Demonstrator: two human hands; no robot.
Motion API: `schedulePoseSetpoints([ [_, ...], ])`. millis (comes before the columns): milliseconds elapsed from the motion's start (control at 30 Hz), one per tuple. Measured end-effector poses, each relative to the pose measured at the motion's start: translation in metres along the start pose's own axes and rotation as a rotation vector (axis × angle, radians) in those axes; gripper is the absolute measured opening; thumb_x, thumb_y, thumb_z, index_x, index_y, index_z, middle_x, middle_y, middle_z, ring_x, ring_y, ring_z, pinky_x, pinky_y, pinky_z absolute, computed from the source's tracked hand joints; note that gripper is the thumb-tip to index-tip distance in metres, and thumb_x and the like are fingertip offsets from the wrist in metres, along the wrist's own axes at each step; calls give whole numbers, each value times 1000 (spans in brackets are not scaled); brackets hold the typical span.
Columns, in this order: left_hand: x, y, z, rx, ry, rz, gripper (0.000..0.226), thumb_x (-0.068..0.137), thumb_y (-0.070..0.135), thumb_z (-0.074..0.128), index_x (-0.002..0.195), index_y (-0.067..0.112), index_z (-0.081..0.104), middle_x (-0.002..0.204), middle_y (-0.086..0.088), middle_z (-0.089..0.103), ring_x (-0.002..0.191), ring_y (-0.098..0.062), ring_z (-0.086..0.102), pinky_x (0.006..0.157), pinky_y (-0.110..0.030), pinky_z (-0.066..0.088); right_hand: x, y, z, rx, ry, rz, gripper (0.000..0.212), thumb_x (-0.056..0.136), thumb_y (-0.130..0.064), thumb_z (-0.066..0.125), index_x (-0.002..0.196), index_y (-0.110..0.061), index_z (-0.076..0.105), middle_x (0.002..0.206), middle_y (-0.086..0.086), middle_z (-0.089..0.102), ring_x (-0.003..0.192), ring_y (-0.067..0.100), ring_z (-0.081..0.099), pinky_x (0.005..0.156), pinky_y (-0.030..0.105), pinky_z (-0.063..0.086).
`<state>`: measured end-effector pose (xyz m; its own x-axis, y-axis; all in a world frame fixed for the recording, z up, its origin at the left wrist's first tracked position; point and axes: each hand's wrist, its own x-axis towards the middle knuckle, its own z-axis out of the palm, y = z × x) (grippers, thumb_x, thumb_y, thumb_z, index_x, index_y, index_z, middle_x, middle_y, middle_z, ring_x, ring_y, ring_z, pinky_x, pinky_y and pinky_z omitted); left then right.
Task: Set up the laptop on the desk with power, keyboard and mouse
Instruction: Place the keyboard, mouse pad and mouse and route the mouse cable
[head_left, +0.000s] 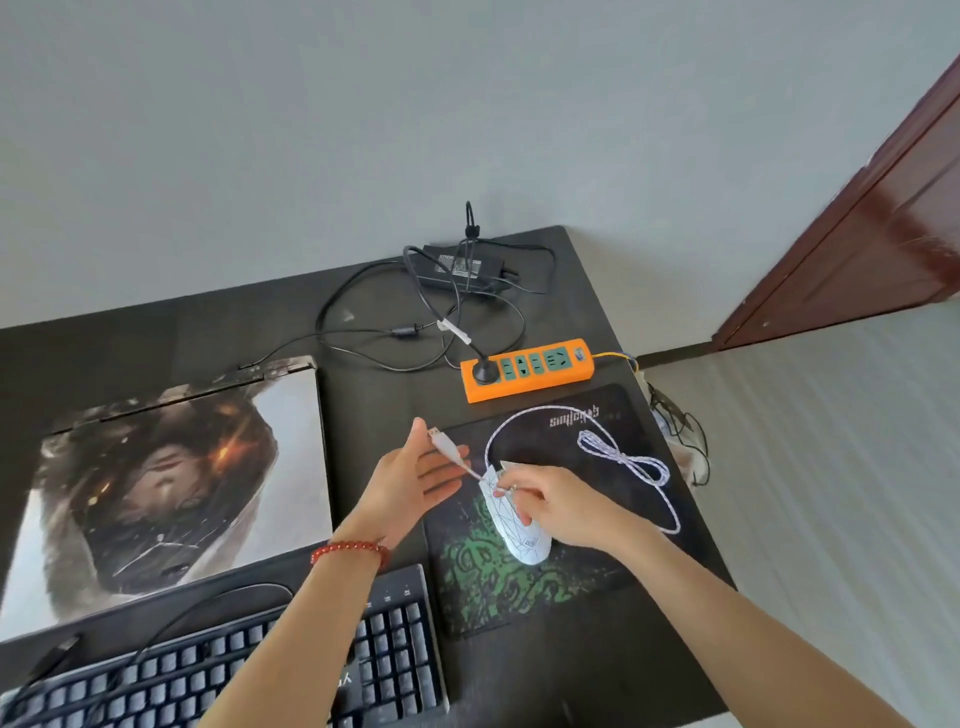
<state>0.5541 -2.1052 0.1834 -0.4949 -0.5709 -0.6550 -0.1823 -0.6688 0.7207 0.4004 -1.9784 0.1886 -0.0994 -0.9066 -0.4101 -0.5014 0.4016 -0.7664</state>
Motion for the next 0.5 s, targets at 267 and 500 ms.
schedulePoseSetpoints([
  [267, -29, -6, -45, 21, 107, 135, 16, 95, 15, 45, 95, 16, 62, 97, 0, 70, 82, -6, 68, 78, -24, 46, 34, -33, 30, -5, -38, 49, 16, 91, -27, 50, 101, -22, 60, 75, -14, 57, 70, 7, 53, 68, 25, 41],
  [500, -31, -6, -76, 253, 388, 219, 11, 85, 14, 61, 85, 16, 72, 64, 17, 61, 58, 4, 53, 51, -3, 38, 83, -80, 60, -381, 188, -244, 18, 91, -32, 49, 105, -24, 57, 97, -1, 60, 88, 22, 59, 68, 35, 40],
])
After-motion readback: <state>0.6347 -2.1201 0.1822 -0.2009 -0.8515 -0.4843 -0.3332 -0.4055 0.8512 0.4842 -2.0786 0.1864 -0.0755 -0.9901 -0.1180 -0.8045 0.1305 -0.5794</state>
